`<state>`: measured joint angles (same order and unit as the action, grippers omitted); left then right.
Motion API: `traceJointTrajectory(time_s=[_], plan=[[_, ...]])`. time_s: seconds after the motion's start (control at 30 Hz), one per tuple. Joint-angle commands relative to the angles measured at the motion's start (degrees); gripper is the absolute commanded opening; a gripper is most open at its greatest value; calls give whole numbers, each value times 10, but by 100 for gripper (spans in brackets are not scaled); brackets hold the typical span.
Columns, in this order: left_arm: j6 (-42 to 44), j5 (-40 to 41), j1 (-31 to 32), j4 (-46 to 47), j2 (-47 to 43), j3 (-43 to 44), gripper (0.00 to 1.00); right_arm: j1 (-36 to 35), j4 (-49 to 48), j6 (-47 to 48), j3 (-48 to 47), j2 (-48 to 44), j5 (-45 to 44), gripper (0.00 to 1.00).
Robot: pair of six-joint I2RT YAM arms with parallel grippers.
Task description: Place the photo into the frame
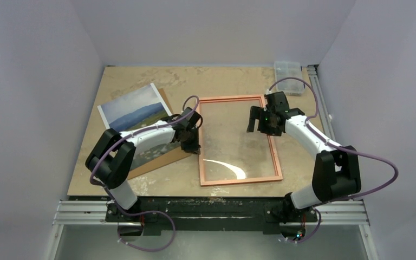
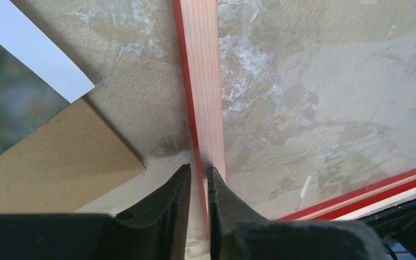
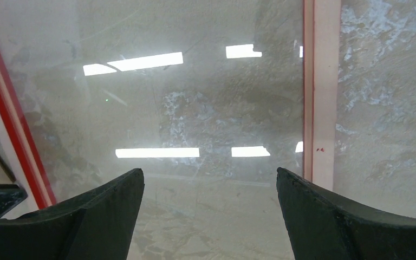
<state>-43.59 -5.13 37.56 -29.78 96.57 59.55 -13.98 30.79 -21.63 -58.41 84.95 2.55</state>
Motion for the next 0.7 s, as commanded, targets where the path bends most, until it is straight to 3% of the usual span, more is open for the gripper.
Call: traceJointTrajectory(time_s=[0.0,0.13,0.23,0.33,0.47,0.67], plan=[[15,49,6,-7,4,-4,22,-7,-29,-11,11,-34,55,91],[13,91,1,-3,-77,-41,51,-54,-50,-23,-8,-34,88,91],[14,100,-17,2,-146,-77,58,-101,-57,-32,-56,3,108,90],[14,117,-38,-3,-226,-108,54,-138,-68,-41,-112,62,141,88],[14,142,-80,-29,-296,-136,42,-182,-68,-47,-207,134,166,87],[21,135,-179,-53,-313,-165,18,-237,-79,-58,-310,240,193,84]])
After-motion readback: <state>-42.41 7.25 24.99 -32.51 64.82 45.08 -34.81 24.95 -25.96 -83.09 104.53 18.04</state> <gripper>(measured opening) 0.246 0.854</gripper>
